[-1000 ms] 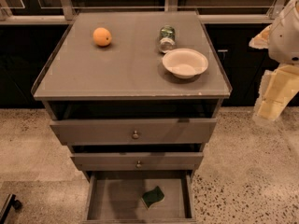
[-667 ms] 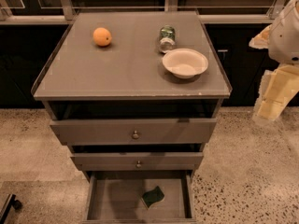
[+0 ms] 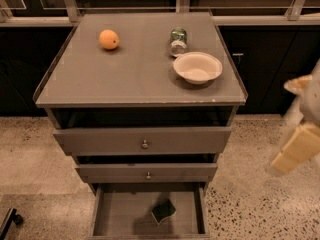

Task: Pick sponge from bottom drawer and place on counter

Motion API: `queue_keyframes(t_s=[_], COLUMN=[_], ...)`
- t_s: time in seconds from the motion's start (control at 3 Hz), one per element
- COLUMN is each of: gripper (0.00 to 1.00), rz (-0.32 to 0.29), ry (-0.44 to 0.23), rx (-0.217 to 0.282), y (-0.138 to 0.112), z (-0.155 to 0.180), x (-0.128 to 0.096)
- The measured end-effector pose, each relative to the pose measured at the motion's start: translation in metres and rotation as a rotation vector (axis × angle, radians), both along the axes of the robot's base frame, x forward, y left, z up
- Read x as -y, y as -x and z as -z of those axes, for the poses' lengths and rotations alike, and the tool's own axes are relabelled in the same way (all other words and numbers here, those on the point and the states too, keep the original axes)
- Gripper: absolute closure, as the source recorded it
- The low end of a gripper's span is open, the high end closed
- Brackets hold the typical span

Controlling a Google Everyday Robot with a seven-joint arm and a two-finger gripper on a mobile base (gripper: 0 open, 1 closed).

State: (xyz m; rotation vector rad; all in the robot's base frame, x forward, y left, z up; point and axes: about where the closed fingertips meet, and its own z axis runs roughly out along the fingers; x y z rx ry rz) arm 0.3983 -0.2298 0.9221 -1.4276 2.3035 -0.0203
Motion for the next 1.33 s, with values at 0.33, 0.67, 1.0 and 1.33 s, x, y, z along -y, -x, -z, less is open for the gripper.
queue_keyframes(t_s=[0.33, 0.67, 1.0, 1.33], gripper=[0.00, 0.00, 0.00, 0.00], rz=[0.165, 0.211, 0.209, 0.234], ry=[-0.084, -0.081, -0.081, -0.106], rx=[-0.024, -0.022, -0.022, -0.120], y=[0.027, 0.037, 0.037, 0.043], z=[0.068, 0.098, 0.098, 0.129], x=[0.020, 0.030, 0.030, 0.026])
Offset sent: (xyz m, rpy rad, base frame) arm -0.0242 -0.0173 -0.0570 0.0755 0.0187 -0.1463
